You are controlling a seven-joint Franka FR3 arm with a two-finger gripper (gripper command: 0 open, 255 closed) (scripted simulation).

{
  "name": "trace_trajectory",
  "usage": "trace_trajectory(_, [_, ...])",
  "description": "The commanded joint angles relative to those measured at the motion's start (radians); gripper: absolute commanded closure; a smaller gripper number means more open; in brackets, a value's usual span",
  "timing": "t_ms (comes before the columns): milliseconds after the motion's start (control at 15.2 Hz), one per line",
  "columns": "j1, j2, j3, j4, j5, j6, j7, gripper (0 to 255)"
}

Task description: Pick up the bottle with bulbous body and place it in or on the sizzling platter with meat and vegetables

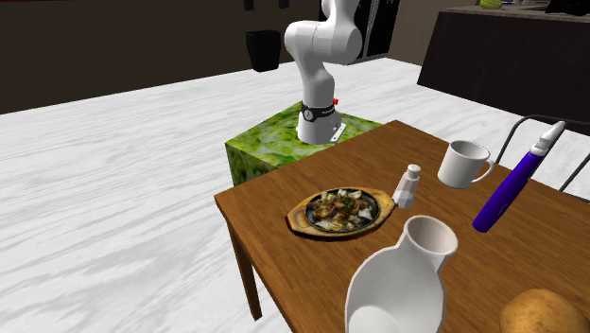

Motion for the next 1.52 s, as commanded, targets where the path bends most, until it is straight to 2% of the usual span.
trace_trajectory(0, [0.0, 0.0, 0.0, 0.0, 0.0, 0.0, 0.0, 0])
trace_trajectory(396, [0.031, 0.122, 0.125, 0.023, 0.065, 0.119, 0.122, 0])
trace_trajectory(792, [0.048, 0.282, 0.247, 0.093, 0.093, 0.232, 0.246, 0])
trace_trajectory(1122, [0.052, 0.441, 0.345, 0.185, 0.076, 0.312, 0.357, 0])
trace_trajectory(1452, [0.056, 0.622, 0.436, 0.31, 0.013, 0.372, 0.484, 0])
